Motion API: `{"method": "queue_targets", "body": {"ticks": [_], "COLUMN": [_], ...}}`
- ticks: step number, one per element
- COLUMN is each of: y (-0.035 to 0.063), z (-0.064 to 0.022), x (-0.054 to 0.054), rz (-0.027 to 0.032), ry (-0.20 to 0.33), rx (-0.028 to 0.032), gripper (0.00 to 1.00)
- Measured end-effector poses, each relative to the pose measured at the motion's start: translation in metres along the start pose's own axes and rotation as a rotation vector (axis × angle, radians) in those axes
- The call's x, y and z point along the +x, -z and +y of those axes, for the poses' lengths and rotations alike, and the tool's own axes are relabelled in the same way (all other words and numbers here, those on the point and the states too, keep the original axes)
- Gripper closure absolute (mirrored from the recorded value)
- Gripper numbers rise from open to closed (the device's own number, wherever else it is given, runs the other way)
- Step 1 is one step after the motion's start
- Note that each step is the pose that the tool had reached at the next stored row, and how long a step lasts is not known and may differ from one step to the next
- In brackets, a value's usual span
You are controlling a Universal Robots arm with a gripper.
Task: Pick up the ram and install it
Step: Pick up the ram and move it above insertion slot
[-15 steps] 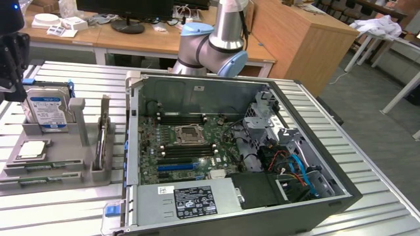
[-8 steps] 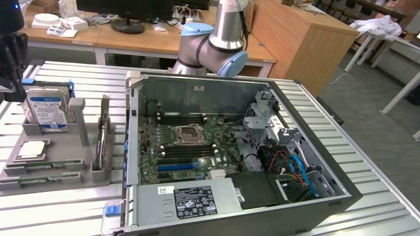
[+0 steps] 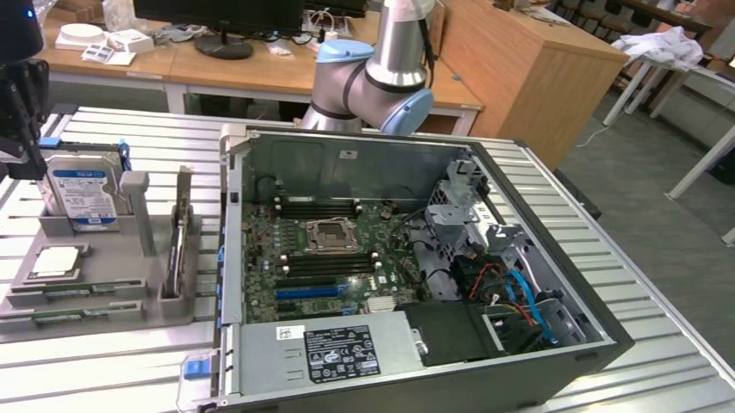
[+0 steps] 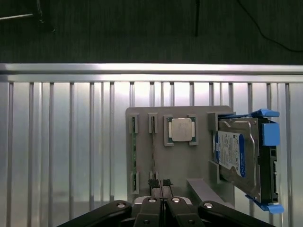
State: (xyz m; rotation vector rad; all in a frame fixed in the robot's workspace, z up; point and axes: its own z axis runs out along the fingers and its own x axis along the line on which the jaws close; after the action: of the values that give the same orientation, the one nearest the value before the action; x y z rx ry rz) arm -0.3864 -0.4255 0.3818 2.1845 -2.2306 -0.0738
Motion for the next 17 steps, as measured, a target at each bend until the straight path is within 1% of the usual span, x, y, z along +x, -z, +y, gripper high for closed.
{"method": "queue_targets", "body": {"ticks": [6, 14, 17], "y": [-0.0006, -0.0056, -0.0058], "z": [0.0, -0.0003, -0.0003], "x": [0.0, 0.0001, 0.0001], "rz": [-0.0001, -0.0001, 0.0001], "ry": [0.0, 0.0, 0.0], "rx": [0.0001, 0.0001, 0.0], "gripper": [0.89, 0.89, 0.89]}}
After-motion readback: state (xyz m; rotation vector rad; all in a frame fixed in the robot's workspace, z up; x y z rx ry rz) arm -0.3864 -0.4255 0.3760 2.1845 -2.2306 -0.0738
